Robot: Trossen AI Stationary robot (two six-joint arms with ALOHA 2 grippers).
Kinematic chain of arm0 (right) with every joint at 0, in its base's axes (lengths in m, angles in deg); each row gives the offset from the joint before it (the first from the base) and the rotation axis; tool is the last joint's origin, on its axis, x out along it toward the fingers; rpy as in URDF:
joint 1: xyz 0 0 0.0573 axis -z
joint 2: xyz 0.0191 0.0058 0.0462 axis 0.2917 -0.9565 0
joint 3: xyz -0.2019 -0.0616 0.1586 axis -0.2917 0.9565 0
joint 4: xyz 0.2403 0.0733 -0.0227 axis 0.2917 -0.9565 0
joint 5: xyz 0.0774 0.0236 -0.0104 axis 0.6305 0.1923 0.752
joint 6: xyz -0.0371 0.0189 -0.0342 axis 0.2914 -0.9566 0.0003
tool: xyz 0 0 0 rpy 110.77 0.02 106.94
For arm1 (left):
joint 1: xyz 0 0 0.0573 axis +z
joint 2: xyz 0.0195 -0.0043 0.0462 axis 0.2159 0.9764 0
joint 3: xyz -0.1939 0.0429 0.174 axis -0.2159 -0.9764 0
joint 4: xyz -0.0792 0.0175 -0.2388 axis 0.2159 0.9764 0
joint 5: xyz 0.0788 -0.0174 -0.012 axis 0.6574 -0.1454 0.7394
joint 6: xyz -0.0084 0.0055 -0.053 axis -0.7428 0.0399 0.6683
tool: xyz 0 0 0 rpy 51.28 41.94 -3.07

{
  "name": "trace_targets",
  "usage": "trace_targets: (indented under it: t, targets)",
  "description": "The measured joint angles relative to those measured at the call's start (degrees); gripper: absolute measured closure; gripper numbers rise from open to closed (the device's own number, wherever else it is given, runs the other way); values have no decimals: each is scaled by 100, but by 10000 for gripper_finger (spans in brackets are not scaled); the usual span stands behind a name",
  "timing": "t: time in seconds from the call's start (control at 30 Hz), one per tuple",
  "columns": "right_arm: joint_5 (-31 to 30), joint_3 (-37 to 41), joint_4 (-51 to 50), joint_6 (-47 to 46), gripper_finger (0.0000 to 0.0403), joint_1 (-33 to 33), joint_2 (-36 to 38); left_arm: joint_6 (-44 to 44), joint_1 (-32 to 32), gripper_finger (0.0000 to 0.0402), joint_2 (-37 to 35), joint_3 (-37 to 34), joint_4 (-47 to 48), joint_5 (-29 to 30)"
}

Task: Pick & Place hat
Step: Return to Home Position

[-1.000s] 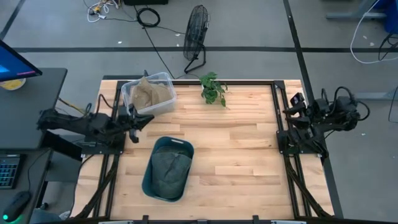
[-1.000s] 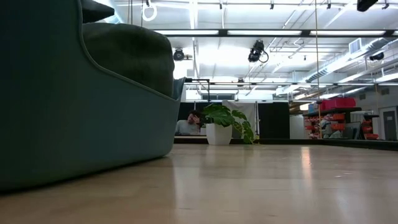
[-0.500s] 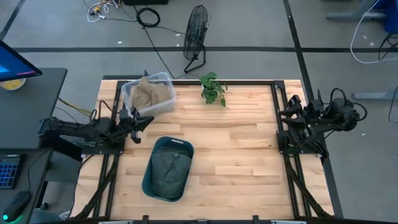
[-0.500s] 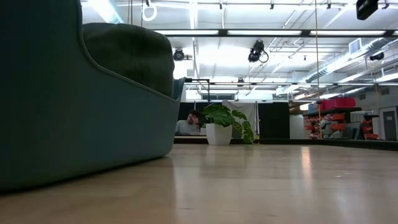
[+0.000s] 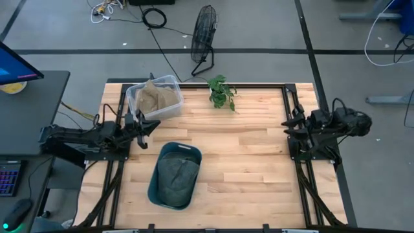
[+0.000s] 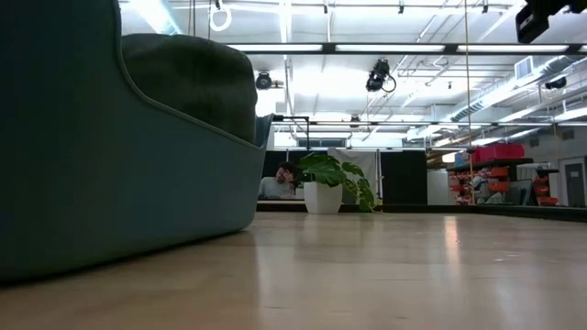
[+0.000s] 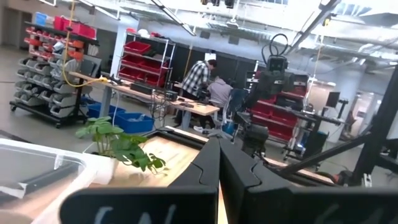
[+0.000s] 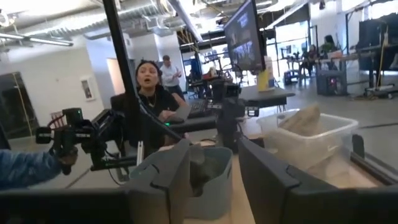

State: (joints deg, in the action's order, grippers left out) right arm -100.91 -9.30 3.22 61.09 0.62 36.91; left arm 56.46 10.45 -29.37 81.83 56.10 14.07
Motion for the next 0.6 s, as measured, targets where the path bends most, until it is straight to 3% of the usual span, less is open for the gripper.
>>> trace_targets:
  t: [0.23, 0.6]
  targets:
    - [454, 295, 238, -56, 262, 0, 2, -282, 0, 399, 0, 0, 60, -126]
    - [499, 835, 562, -34, 262, 0, 2, -171, -2, 399, 0, -4, 92, -561]
